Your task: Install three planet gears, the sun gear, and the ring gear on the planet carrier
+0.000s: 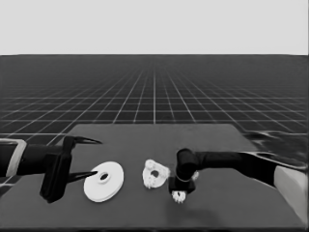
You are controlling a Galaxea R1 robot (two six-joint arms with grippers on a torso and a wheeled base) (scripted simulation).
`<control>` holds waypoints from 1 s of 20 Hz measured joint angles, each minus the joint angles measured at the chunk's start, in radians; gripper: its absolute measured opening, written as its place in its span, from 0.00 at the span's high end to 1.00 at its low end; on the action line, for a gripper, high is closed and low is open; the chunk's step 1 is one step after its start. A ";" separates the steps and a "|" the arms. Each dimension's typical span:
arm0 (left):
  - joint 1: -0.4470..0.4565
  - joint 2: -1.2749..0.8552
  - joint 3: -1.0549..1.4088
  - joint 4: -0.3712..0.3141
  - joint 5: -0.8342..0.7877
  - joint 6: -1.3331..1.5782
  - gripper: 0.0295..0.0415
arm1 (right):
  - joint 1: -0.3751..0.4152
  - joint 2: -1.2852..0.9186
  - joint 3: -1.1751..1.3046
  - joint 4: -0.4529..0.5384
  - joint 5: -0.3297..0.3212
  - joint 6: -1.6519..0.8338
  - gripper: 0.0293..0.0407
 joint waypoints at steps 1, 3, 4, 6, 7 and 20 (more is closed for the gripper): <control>0.000 0.000 0.000 0.000 0.000 0.000 0.25 | -0.011 0.002 -0.010 -0.011 0.004 -0.007 0.19; 0.000 0.000 0.000 0.000 0.000 0.000 0.25 | -0.020 0.004 -0.019 -0.021 0.008 -0.013 0.19; 0.000 0.000 0.000 0.000 0.000 0.000 0.25 | -0.022 0.004 -0.020 -0.023 0.009 -0.014 0.19; 0.000 0.000 0.000 0.000 0.000 0.000 0.25 | -0.024 0.004 -0.022 -0.025 0.010 -0.015 0.19; 0.000 0.000 0.000 0.000 0.000 0.000 0.25 | -0.024 0.004 -0.023 -0.026 0.010 -0.016 0.51; 0.000 0.000 0.000 0.000 0.000 0.000 0.25 | 0.189 -0.017 0.101 0.187 -0.023 0.079 0.85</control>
